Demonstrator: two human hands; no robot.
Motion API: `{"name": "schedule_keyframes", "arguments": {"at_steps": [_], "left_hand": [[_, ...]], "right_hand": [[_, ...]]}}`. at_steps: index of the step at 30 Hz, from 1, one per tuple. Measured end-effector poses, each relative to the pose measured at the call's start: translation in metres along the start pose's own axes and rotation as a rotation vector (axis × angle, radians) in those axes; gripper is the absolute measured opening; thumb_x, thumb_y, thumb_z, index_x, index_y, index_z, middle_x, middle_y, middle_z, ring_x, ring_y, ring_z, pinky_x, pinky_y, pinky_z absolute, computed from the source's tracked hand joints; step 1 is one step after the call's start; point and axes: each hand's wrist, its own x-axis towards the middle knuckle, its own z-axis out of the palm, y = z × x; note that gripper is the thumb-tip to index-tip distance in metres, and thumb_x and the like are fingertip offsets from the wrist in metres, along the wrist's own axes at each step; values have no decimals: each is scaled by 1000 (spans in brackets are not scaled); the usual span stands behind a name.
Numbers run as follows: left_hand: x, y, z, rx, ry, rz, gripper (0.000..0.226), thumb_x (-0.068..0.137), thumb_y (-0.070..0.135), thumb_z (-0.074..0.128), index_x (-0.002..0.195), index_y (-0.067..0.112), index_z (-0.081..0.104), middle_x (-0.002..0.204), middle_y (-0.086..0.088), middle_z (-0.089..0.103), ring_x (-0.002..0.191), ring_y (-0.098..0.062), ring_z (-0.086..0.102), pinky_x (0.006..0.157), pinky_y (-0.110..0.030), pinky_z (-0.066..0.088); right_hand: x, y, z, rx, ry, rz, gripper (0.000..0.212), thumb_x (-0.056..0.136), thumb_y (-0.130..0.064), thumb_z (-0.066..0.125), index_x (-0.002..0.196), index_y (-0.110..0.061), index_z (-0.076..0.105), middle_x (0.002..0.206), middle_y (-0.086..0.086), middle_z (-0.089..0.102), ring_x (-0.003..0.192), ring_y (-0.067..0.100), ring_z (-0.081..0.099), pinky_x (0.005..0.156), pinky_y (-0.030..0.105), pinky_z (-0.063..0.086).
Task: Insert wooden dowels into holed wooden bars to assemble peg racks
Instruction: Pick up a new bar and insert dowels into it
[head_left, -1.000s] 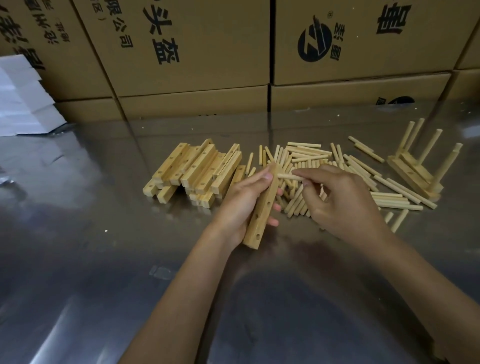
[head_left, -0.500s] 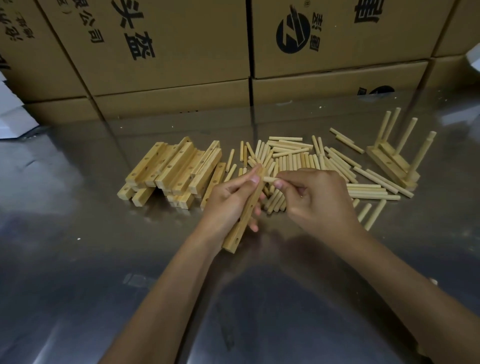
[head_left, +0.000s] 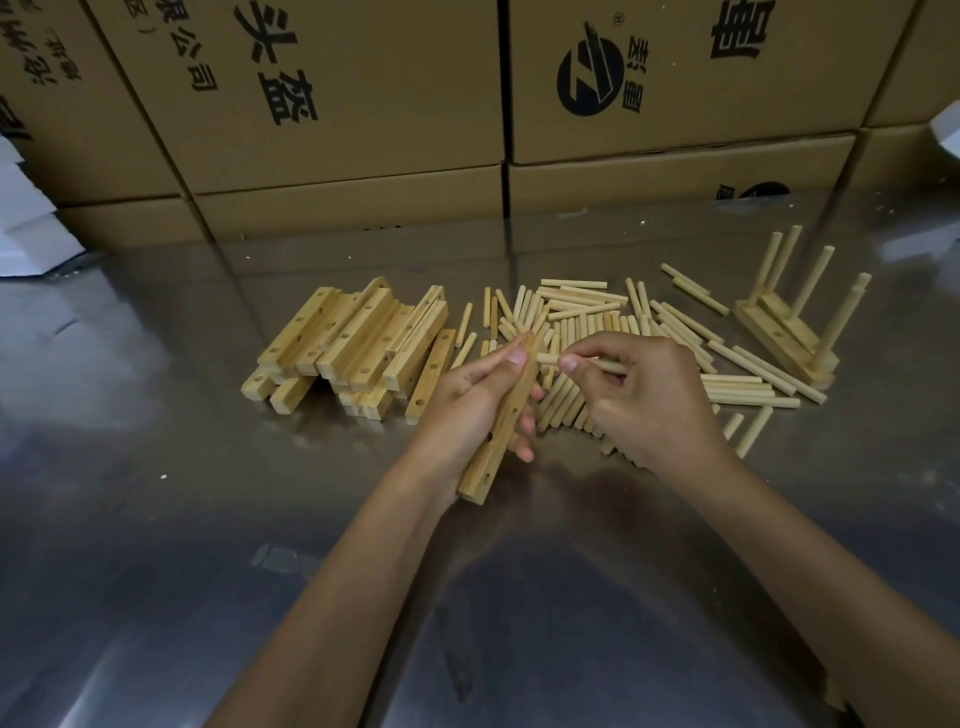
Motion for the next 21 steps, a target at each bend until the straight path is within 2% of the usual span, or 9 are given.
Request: {"name": "schedule_keyframes", "arguments": {"at_steps": [4, 6, 10, 11, 13, 15, 17, 19, 21], "left_hand": [[-2, 1, -1, -14, 6, -39, 32, 102, 25, 54, 134, 26, 61, 82, -8, 64, 58, -13, 58, 44, -25, 51], [-1, 3, -2, 7, 16, -38, 30, 102, 25, 55, 131, 28, 63, 84, -8, 65, 59, -14, 59, 45, -26, 52], [1, 10, -15, 16, 182, -16, 28, 100, 26, 58, 127, 28, 66, 84, -8, 71, 60, -14, 63, 47, -27, 54], [2, 12, -21, 3, 241, -13, 29, 100, 26, 58, 128, 26, 65, 84, -7, 71, 60, -14, 63, 48, -27, 55], [3, 15, -32, -20, 337, -15, 30, 101, 26, 56, 130, 26, 62, 86, -8, 70, 60, -13, 63, 49, -27, 55], [4, 17, -38, -53, 386, -35, 30, 103, 26, 54, 131, 24, 61, 90, -9, 68, 60, -13, 62, 50, -27, 55], [6, 19, -40, -93, 406, -64, 28, 103, 25, 53, 129, 22, 62, 91, -11, 67, 58, -14, 61, 49, -27, 55], [7, 20, -40, -114, 413, -85, 24, 103, 24, 54, 125, 21, 63, 90, -11, 68, 56, -14, 61, 48, -27, 54], [8, 20, -40, -124, 420, -93, 23, 103, 23, 54, 123, 21, 63, 89, -11, 68, 54, -13, 62, 48, -26, 54]], "right_hand": [[-2, 2, 2, -35, -14, -9, 10, 92, -18, 67, 87, -22, 74, 59, -35, 56, 57, -6, 55, 51, 7, 34], [-2, 1, 3, -7, -35, 15, 8, 92, -22, 66, 90, -25, 73, 61, -30, 59, 59, -7, 55, 52, 7, 36], [5, 3, -2, 129, -34, 145, 18, 94, -45, 58, 107, -34, 63, 90, -16, 63, 68, -5, 55, 56, 14, 41], [7, 4, -4, 131, 11, 161, 18, 95, -45, 55, 108, -34, 61, 92, -16, 62, 70, -4, 55, 59, 19, 42], [8, 9, -9, 45, 21, 122, 15, 100, -30, 50, 108, -30, 62, 97, -18, 61, 83, -4, 55, 70, 23, 41], [6, 14, -8, -106, -173, 40, 26, 98, -13, 50, 113, -26, 67, 110, -13, 61, 106, 3, 50, 87, 25, 38], [0, 17, 0, -239, -388, -47, 28, 94, -12, 58, 114, -28, 69, 117, -14, 59, 115, 8, 44, 99, 30, 33], [-4, 18, 6, -316, -464, -116, 24, 90, -18, 65, 109, -31, 68, 114, -18, 55, 115, 8, 41, 102, 34, 31], [-5, 15, 9, -328, -453, -165, 20, 86, -19, 68, 100, -33, 65, 108, -20, 53, 111, 7, 40, 100, 35, 30]]}}
